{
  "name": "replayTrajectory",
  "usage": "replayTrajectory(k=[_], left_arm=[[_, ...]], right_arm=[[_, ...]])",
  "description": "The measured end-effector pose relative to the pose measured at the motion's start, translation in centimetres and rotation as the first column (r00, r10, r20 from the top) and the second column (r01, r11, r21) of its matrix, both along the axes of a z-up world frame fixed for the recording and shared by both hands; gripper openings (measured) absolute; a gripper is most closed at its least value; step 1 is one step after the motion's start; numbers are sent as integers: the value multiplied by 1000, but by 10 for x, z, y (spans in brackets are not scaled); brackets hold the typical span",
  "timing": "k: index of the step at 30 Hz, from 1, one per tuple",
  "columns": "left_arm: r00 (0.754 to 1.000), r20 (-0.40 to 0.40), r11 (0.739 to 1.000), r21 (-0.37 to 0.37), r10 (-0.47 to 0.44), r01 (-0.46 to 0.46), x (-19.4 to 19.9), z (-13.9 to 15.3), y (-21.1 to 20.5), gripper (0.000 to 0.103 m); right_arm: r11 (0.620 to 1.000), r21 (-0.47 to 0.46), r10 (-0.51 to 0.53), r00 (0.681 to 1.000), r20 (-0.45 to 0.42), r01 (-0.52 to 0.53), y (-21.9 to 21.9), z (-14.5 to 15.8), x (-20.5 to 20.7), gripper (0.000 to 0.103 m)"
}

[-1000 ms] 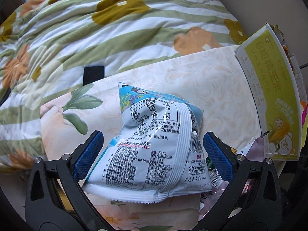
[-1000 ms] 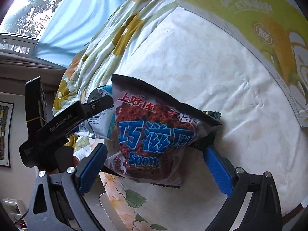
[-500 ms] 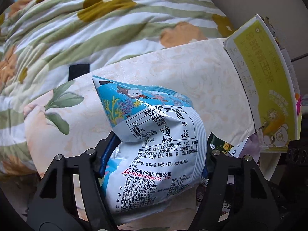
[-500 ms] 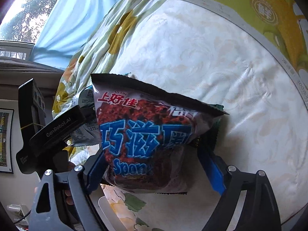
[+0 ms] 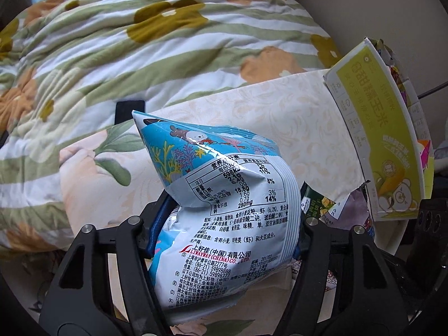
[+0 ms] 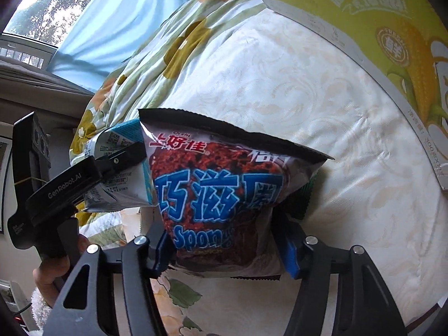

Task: Organize snacks
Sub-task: 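Grasp the blue-white bag with the left tool while the right tool grasps the dark Spoon bag, then carry the blue-white bag with the left tool while the right tool carries the Spoon bag to the box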

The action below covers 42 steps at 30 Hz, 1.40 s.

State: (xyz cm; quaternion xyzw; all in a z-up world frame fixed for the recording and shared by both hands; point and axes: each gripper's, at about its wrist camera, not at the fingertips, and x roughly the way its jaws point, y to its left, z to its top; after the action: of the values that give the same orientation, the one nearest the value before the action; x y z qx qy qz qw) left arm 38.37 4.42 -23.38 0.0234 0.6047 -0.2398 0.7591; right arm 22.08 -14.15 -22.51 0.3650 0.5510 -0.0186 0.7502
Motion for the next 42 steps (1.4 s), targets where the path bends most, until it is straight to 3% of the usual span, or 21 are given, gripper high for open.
replayTrajectory(k=[9, 16, 21, 28, 33, 42], left_arm=[[995, 77, 997, -39, 70, -67, -25, 52, 22, 63], [982, 164, 993, -92, 90, -76, -46, 116, 12, 63], [963, 241, 986, -143, 120, -87, -60, 167, -13, 63], [924, 343, 977, -183, 170, -112, -84, 218, -84, 63], [924, 344, 975, -194, 169, -106, -95, 222, -162, 63], [946, 281, 977, -177, 164, -117, -94, 183, -289, 63]], right_arm=[[994, -91, 66, 994, 92, -58, 8, 43, -11, 56], [983, -158, 135, 960, 247, -98, -4, 115, -17, 56], [974, -198, 180, 918, 353, -114, -33, 168, -24, 56], [960, -251, 225, 875, 428, -124, -115, 215, -38, 56], [938, -317, 269, 869, 415, -139, -180, 225, -37, 56], [922, -335, 318, 875, 366, -195, -278, 216, -25, 56]])
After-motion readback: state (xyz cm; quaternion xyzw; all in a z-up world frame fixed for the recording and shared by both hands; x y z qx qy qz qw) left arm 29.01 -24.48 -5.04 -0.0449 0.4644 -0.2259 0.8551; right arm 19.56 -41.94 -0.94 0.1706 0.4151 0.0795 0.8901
